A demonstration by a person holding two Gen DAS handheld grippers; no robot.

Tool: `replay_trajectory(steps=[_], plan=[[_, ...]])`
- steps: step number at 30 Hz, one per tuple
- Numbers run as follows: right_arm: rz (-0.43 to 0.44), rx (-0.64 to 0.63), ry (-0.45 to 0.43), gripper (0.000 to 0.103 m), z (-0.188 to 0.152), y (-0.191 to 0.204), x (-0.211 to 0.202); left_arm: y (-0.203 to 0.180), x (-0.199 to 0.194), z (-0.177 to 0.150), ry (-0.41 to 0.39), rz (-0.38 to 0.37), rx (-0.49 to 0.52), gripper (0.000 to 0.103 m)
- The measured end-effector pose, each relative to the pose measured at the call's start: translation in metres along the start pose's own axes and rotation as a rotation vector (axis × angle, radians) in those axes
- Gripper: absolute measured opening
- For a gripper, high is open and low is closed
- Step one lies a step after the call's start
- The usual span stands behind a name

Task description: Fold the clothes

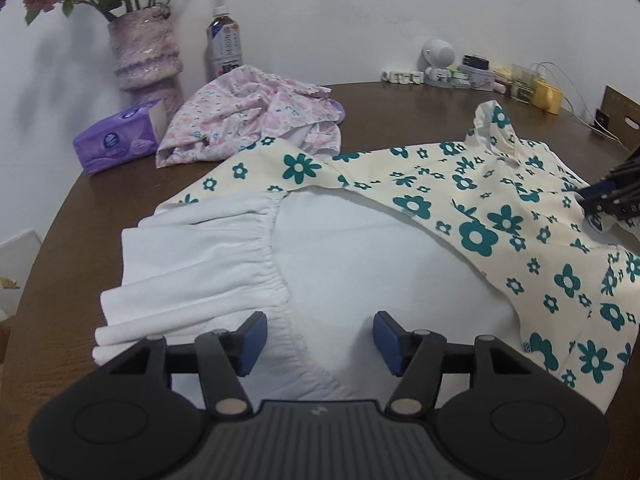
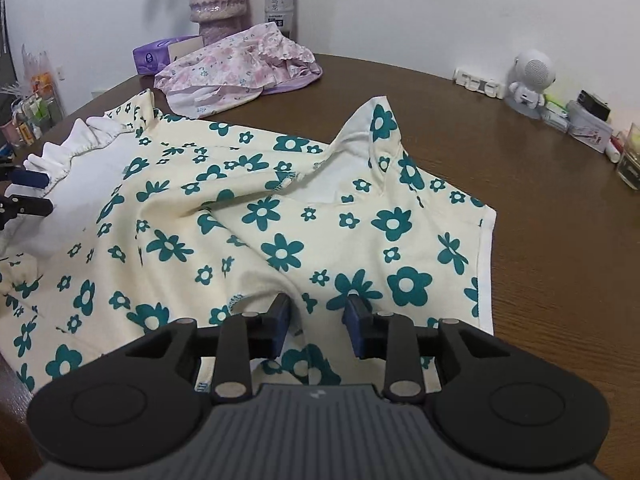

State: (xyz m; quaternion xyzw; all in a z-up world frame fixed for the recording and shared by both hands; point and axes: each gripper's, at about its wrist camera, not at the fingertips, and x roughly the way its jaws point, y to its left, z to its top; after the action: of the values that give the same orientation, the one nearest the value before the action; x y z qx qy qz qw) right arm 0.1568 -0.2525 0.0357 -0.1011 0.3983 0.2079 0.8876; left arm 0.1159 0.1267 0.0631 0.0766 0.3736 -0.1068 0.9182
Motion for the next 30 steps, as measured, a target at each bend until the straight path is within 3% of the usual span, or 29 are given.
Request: replay_trajectory(steps=[2, 4, 9, 16, 25, 30], plan=[[0.023, 0.019, -0.032, 0.03, -0.002, 0.003, -0.012, -0.006, -0.011, 0.001, -0.036, 0.017, -0.018, 0.056], [0.04, 0.025, -0.074, 0.036, -0.003, 0.007, -0.026, -0.015, -0.031, 0.002, -0.106, -0.013, -0.046, 0.057], [0.026, 0.056, -0.161, 0.045, -0.014, 0.015, -0.059, -0.044, -0.064, -0.005, -0.211, -0.042, -0.085, 0.076], [0.007, 0.143, -0.253, 0.073, -0.038, 0.024, -0.079, -0.067, -0.066, -0.025, -0.242, -0.066, -0.237, 0.085], [-0.041, 0.182, -0.256, 0.092, -0.06, 0.025, -0.088, -0.08, -0.067, -0.034, -0.219, -0.064, -0.287, 0.089], [-0.037, 0.197, -0.257, 0.094, -0.069, 0.024, -0.092, -0.084, -0.069, -0.037, -0.21, -0.064, -0.29, 0.089]])
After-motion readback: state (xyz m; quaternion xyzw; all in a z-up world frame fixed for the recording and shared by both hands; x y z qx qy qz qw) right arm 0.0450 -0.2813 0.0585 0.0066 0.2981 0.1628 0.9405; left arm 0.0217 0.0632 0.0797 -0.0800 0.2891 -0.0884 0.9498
